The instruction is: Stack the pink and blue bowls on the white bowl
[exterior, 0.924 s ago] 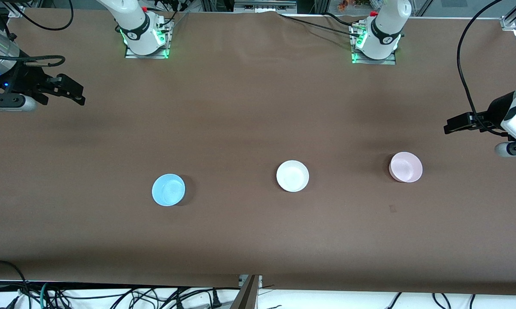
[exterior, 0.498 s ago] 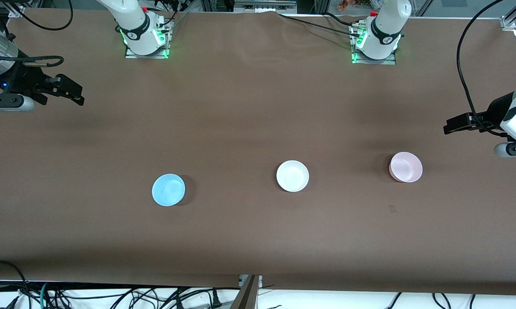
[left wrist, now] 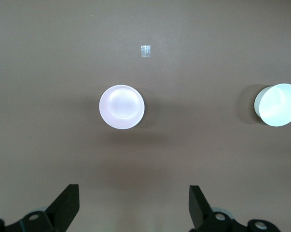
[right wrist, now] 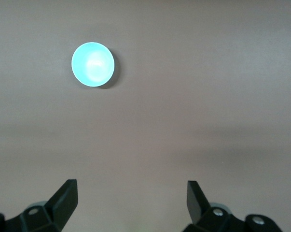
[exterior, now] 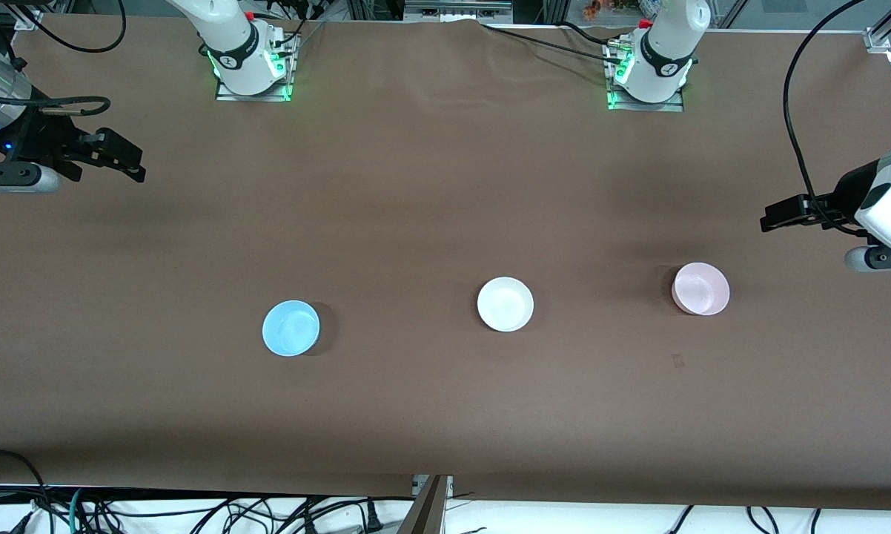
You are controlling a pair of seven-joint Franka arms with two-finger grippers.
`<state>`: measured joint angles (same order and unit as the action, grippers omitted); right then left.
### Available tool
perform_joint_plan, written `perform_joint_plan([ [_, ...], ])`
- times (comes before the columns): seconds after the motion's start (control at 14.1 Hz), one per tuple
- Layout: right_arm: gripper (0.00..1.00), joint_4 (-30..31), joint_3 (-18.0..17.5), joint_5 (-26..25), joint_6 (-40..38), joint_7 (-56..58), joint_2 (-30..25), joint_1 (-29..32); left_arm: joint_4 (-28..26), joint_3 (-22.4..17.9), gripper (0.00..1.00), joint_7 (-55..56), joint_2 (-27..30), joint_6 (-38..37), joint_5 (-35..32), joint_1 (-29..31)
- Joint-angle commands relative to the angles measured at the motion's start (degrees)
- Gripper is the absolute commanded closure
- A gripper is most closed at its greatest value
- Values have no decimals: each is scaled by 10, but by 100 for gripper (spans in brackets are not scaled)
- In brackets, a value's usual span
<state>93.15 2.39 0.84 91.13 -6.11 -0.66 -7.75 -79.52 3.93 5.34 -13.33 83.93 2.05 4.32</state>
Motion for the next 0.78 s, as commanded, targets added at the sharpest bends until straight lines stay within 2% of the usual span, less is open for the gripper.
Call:
perform_joint_plan([
  [0.0, 0, -6, -1, 0, -10, 0, -2, 0, 16, -4, 0, 0, -11, -9, -3, 11],
  [0.5, 0, -8, -1, 0, 3, 6, 0, 0, 1, -8, 0, -7, -28, 17, -5, 47],
  [0.71, 0, -8, -1, -1, 13, 6, 0, 0, -65, -25, 0, -41, -32, 87, 0, 51],
])
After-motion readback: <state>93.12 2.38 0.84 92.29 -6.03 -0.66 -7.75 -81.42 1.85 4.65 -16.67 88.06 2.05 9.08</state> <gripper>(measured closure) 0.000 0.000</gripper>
